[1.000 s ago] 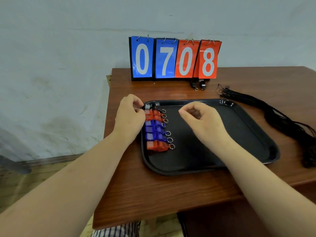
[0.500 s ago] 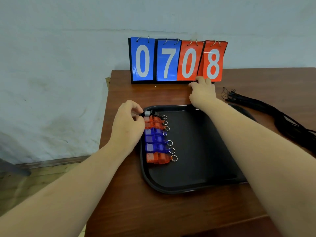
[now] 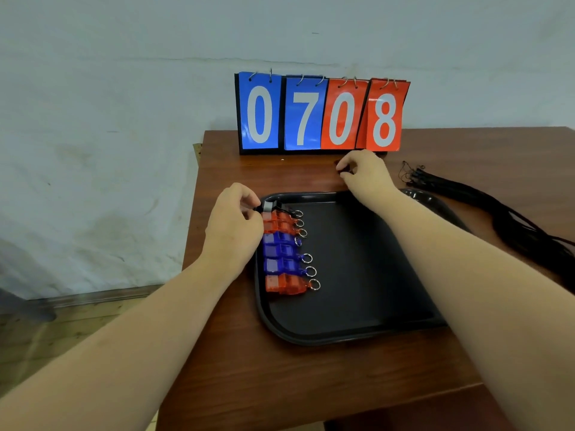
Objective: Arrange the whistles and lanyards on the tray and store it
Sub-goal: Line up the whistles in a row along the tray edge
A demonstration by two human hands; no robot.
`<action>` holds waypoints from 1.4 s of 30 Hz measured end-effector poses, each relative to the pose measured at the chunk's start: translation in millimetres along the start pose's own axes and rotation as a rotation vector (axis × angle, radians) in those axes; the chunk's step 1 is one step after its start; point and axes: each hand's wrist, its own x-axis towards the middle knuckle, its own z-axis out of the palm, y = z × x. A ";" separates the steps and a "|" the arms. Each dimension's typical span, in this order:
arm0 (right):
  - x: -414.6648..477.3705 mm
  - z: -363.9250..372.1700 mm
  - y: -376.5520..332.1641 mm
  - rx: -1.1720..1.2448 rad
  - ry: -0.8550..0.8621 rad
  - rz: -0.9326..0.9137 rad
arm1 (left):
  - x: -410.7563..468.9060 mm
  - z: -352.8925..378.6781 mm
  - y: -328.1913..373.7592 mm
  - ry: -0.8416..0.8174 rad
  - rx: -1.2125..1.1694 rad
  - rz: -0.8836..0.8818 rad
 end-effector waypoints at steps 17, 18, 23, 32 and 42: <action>-204.0 -36.6 -58.2 0.914 -0.234 0.208 | -1.6 -3.2 -1.4 -0.016 -0.007 0.049; -211.2 -35.8 -57.6 0.859 -0.240 0.166 | -1.5 -2.9 -2.0 -0.017 -0.007 0.050; -219.5 -36.9 -54.2 0.617 -0.297 -0.118 | -1.3 -2.0 -3.3 -0.021 -0.018 0.037; -223.9 -24.1 -59.6 0.237 -0.332 -0.338 | 2.6 0.0 -7.8 -0.013 0.005 0.054; -224.3 -19.5 -59.9 0.228 -0.224 -0.336 | 1.0 -0.5 -7.0 -0.010 -0.007 0.056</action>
